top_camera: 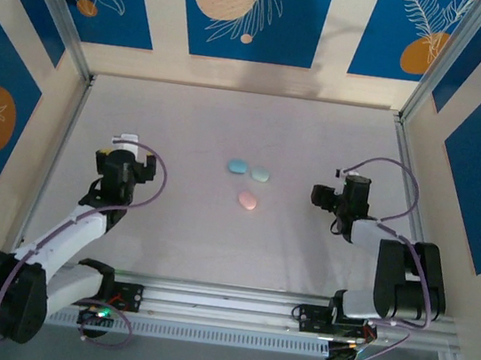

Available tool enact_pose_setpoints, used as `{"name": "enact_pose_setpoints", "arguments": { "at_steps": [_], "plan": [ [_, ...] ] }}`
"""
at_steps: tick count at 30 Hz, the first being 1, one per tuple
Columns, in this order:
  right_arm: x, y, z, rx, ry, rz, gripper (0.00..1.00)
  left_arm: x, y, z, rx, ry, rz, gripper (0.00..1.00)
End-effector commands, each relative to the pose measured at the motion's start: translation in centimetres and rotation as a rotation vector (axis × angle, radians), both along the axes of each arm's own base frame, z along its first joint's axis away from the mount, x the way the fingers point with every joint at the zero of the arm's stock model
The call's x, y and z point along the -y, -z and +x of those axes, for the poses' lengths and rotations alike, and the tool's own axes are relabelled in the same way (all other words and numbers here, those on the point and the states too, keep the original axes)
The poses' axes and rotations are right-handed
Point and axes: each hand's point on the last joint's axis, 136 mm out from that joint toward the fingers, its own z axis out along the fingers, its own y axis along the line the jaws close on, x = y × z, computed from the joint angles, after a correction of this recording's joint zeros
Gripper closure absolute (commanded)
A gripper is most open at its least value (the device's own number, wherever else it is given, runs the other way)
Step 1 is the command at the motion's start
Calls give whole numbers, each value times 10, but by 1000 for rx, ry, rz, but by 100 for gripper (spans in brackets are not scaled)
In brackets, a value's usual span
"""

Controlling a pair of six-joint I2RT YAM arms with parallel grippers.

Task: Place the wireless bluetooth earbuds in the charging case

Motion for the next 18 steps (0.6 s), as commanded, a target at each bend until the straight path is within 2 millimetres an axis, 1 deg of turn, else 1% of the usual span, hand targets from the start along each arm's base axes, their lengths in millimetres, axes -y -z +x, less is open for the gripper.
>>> {"name": "enact_pose_setpoints", "arguments": {
  "at_steps": [1, 2, 4, 6, 7, 8, 9, 11, 14, 17, 18],
  "plan": [
    [-25, -46, 22, 275, -192, 34, 21, -9, 8, 5, 37, -13, 28, 0],
    [-29, -39, 19, 283, -215, 38, 21, -8, 10, 7, 55, 3, 25, 0],
    [-28, -36, 16, 354, -219, 49, 20, -5, 10, 12, 112, 29, 21, 0],
    [-27, -36, 16, 327, -220, 46, 19, -2, 10, 15, 160, 54, 11, 0],
    [-25, -34, 19, 312, -206, 47, 18, -1, 10, 17, 187, 62, 0, 0],
    [-18, -32, 25, 303, -156, 47, 17, -1, 11, 19, 207, 71, -8, 0],
    [-3, -29, 29, 261, -63, 38, 15, 2, 14, 21, 213, 92, -8, 0],
    [0, -30, 29, 280, -41, 22, 0, 6, 23, 27, 205, 126, -7, 0],
    [0, -29, 29, 278, -32, 8, 1, 14, 40, 33, 182, 180, -16, 0],
    [-1, -30, 29, 275, -39, 14, 1, 22, 57, 38, 195, 237, -11, 0],
    [-1, -29, 29, 273, -42, 15, 1, 23, 52, 40, 216, 243, -8, 0]
  ]
}}
